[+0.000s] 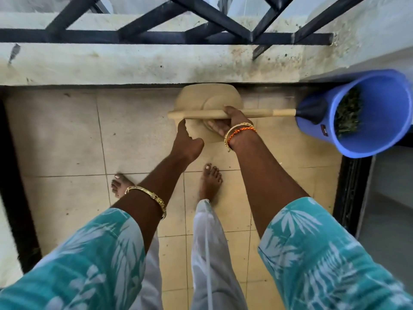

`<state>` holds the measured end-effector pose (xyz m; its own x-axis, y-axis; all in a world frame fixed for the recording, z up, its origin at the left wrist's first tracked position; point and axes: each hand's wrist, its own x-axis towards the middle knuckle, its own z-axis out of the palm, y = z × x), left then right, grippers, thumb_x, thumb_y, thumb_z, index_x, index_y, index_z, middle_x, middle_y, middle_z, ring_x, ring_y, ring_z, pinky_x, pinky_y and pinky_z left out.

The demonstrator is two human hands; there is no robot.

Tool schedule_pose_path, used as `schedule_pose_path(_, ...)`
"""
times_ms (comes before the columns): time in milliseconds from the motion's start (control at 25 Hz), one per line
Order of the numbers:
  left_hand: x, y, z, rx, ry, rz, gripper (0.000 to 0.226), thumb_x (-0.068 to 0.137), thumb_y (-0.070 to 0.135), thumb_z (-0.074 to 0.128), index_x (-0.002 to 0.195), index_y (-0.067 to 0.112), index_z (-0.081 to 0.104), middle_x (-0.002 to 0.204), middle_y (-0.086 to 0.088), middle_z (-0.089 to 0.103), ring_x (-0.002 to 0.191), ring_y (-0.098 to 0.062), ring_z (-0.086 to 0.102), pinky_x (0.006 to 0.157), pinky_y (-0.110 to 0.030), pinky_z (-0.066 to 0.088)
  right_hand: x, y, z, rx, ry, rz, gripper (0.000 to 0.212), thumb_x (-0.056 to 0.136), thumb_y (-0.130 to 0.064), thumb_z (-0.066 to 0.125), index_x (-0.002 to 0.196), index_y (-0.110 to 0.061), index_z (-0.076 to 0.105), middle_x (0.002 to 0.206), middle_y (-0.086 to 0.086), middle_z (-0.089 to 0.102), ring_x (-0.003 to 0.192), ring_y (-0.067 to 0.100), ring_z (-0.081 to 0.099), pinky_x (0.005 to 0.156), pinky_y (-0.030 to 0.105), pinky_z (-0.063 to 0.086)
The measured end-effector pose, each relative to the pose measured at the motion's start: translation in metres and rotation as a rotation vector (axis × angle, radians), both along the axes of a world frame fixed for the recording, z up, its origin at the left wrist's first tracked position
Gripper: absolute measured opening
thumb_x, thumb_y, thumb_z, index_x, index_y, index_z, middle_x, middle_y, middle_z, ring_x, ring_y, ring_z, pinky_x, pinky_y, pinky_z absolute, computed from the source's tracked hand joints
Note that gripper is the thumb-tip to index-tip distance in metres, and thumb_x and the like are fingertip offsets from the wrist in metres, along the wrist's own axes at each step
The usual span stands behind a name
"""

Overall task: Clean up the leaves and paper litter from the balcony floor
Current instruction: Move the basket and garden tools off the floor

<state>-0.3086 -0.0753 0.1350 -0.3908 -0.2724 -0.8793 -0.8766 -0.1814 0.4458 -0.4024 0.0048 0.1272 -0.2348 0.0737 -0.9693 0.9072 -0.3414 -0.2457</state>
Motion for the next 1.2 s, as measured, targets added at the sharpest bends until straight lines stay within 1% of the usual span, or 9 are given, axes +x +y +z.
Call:
schedule_pose_path(120,0.005,-0.006,0.0,-0.013,0.045,0.003,0.083,0.085,-0.006,0.048,0.153,0.022,0.008,0.153,-0.008,0.029,0.117,-0.023,0.051,0.092,-0.038,0.047,0.006,-0.003,0.005,-0.02,-0.013,0.033,0.039,0.085,-0.002,0.062,0.122,0.0,0.048,0.1,0.019,0.06,0.086,0.034,0.064,0.042,0.039,0.054)
schedule_pose_path(240,0.007,-0.013,-0.002,-0.018,0.044,0.023,0.086,0.085,-0.006,0.047,0.154,0.026,0.006,0.159,-0.008,0.018,0.135,-0.028,0.04,0.105,-0.05,0.042,0.008,-0.004,0.008,-0.034,-0.032,0.075,0.033,0.087,-0.011,0.061,0.117,-0.003,0.05,0.099,0.015,0.058,0.104,0.031,0.061,0.072,0.043,0.054)
schedule_pose_path(360,0.006,-0.023,-0.006,-0.063,0.085,0.031,0.086,0.084,-0.005,0.047,0.153,0.028,0.008,0.156,-0.009,0.025,0.135,-0.028,0.04,0.102,-0.044,0.046,0.003,-0.007,0.01,-0.099,-0.046,0.005,0.009,0.092,-0.011,0.055,0.097,-0.005,0.05,0.106,0.014,0.056,0.119,0.031,0.053,0.091,0.047,0.047)
schedule_pose_path(520,0.001,-0.026,-0.01,-0.079,0.096,-0.061,0.079,0.085,-0.005,0.045,0.152,0.026,0.018,0.155,-0.007,0.028,0.136,-0.021,0.038,0.08,-0.023,0.045,-0.007,-0.012,0.01,-0.089,-0.058,0.032,0.014,0.095,-0.004,0.049,0.081,-0.004,0.045,0.11,0.017,0.055,0.124,0.033,0.049,0.087,0.041,0.051)
schedule_pose_path(640,-0.002,-0.015,-0.011,-0.043,0.102,-0.103,0.081,0.085,-0.005,0.046,0.154,0.025,0.014,0.156,-0.009,0.026,0.138,-0.02,0.035,0.086,-0.027,0.045,-0.013,-0.003,0.009,-0.073,-0.059,-0.04,0.012,0.092,-0.002,0.052,0.082,0.0,0.046,0.129,0.02,0.052,0.119,0.035,0.052,0.094,0.049,0.045)
schedule_pose_path(840,-0.009,-0.004,-0.013,-0.023,0.099,-0.132,0.084,0.085,-0.005,0.048,0.154,0.024,0.009,0.157,-0.01,0.024,0.139,-0.022,0.034,0.099,-0.036,0.047,-0.017,0.011,0.009,-0.078,-0.027,-0.023,0.01,0.092,-0.004,0.055,0.085,-0.002,0.048,0.12,0.019,0.057,0.118,0.035,0.054,0.09,0.049,0.047)
schedule_pose_path(960,-0.009,-0.006,-0.01,-0.051,0.105,-0.157,0.083,0.084,-0.003,0.05,0.154,0.021,0.012,0.141,-0.007,0.045,0.125,-0.024,0.045,0.09,-0.031,0.049,-0.012,0.014,0.013,-0.078,-0.024,-0.018,0.01,0.091,-0.01,0.058,0.089,-0.005,0.05,0.127,0.017,0.056,0.117,0.033,0.055,0.084,0.047,0.05)
schedule_pose_path(1080,-0.004,-0.008,0.001,-0.162,0.132,-0.228,0.078,0.085,0.003,0.055,0.152,0.015,0.017,0.141,-0.01,0.044,0.125,-0.026,0.045,0.096,-0.033,0.044,-0.001,0.02,0.012,0.011,-0.017,0.171,0.028,0.087,-0.028,0.065,0.102,-0.008,0.053,0.109,0.011,0.062,0.108,0.026,0.061,0.079,0.045,0.052)
schedule_pose_path(1200,0.01,-0.009,0.019,-0.4,0.101,-0.483,0.069,0.085,0.01,0.056,0.147,0.01,0.025,0.143,-0.015,0.04,0.128,-0.031,0.042,0.1,-0.043,0.042,0.014,0.024,0.02,0.398,0.035,0.592,0.05,0.084,-0.047,0.063,0.112,-0.005,0.059,0.107,0.012,0.067,0.096,0.028,0.063,0.084,0.042,0.052)
